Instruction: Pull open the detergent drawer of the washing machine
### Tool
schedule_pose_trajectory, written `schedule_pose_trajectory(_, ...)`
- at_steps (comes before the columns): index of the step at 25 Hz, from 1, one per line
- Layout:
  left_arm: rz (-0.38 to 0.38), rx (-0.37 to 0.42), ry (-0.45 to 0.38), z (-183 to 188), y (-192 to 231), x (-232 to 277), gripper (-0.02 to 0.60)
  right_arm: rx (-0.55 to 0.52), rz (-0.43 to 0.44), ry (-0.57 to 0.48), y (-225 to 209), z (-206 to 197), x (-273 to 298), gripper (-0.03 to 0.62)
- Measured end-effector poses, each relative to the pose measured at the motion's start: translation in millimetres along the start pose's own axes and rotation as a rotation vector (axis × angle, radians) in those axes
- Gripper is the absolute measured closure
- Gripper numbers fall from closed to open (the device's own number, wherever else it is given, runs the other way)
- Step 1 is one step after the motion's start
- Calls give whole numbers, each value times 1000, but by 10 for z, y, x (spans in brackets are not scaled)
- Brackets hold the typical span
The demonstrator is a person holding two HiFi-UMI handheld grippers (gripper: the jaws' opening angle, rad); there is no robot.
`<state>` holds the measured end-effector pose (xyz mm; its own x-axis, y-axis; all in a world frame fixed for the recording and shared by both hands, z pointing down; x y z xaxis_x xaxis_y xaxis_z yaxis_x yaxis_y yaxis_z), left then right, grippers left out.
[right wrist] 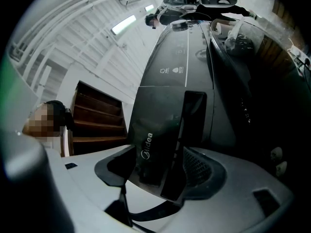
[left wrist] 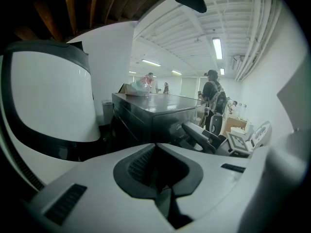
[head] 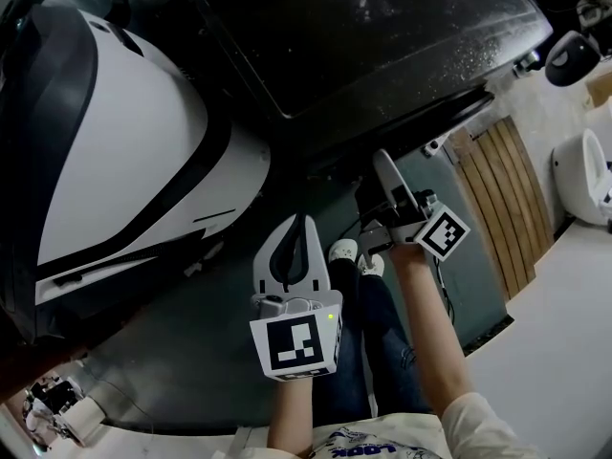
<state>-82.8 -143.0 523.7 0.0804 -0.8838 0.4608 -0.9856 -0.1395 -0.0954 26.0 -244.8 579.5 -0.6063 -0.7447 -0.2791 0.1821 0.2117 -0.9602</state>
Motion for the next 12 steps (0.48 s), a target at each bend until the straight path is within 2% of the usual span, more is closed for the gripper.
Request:
schedule_pose_trajectory(4,-7,19,26,-67,-8,-4,568,-1,17,10,-6,-3,21,299)
schedule_pose_trajectory(8,1,2,11,-101,-19,9,568,0,38,5,16,34,54,312)
schedule_pose_trajectory(12,-1,11,42,-188,-23,0,568,13,63,-2,41,51,104,318)
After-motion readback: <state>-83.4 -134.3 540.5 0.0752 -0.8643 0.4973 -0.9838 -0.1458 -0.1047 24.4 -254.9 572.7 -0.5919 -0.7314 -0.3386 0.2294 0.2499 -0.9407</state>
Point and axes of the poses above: the fingertips, and each gripper's own axes: x forward along the fingers, y to its left, z out of its top, the point moved 1 cm from there along -x, backward along the fingers, and after that the axes turned 13 degrees about x, right-handed, at the moved point
